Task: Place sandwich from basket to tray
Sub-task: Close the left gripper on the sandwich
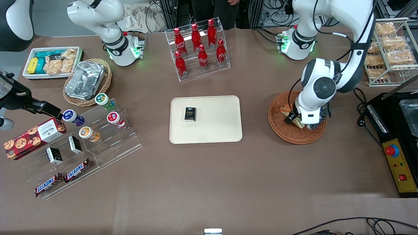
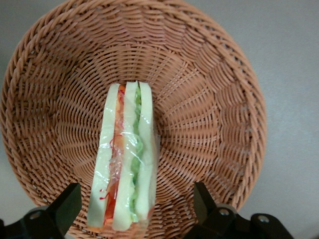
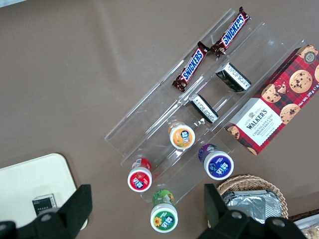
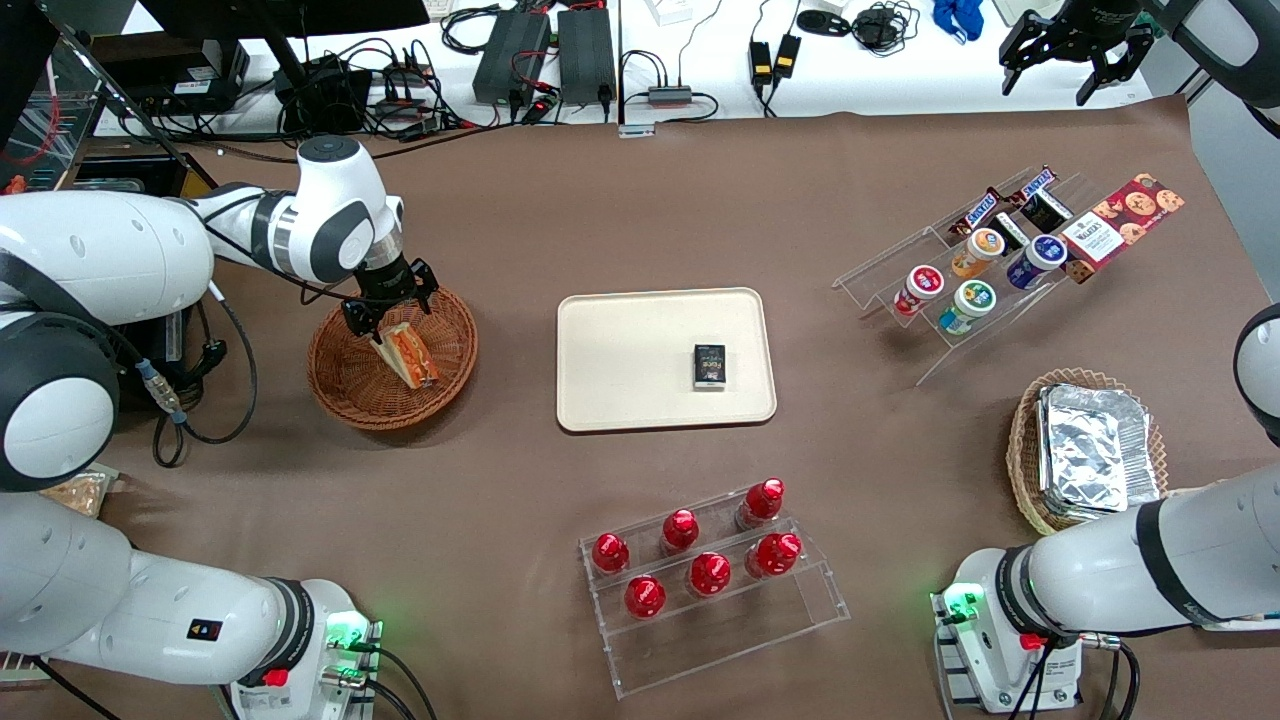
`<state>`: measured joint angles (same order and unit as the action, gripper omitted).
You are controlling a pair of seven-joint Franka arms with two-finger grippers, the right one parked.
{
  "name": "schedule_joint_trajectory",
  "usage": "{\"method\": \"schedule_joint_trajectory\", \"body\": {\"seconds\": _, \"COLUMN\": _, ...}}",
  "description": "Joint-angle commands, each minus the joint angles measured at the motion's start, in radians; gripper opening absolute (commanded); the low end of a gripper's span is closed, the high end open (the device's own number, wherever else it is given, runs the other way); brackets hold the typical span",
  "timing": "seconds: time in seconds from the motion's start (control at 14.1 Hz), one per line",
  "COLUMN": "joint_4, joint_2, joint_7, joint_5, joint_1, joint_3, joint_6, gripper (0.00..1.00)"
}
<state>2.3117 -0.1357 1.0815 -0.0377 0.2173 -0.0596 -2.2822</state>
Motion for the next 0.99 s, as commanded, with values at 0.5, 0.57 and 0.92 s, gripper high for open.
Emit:
{"method": "schedule_joint_trajectory", "body": {"seconds": 0.5, "joint_4": 0.089, "joint_2": -0.013, "joint_7": 0.023, "joint_5": -0.03, "joint_1": 0.007, "joint_3": 0.01, "joint_6": -0.134, "gripper": 0.59}}
{"method": "schedule_joint_trajectory", "body": {"seconds": 0.57, "joint_4": 0.09, "joint_2": -0.013, "joint_7": 0.015, "joint_5": -0.03, "joint_1": 0.004, "joint_3": 0.01, "joint_6": -0.141, "gripper": 0.35}}
{"method": "schedule_joint_trajectory", "body": {"seconds": 0.92, "joint_4": 0.089, "joint_2": -0.004, "joint_7": 0.012, "joint_5": -0.03, "joint_1": 0.004, "joint_3": 0.01, "joint_6": -0.14, "gripper": 0.0}}
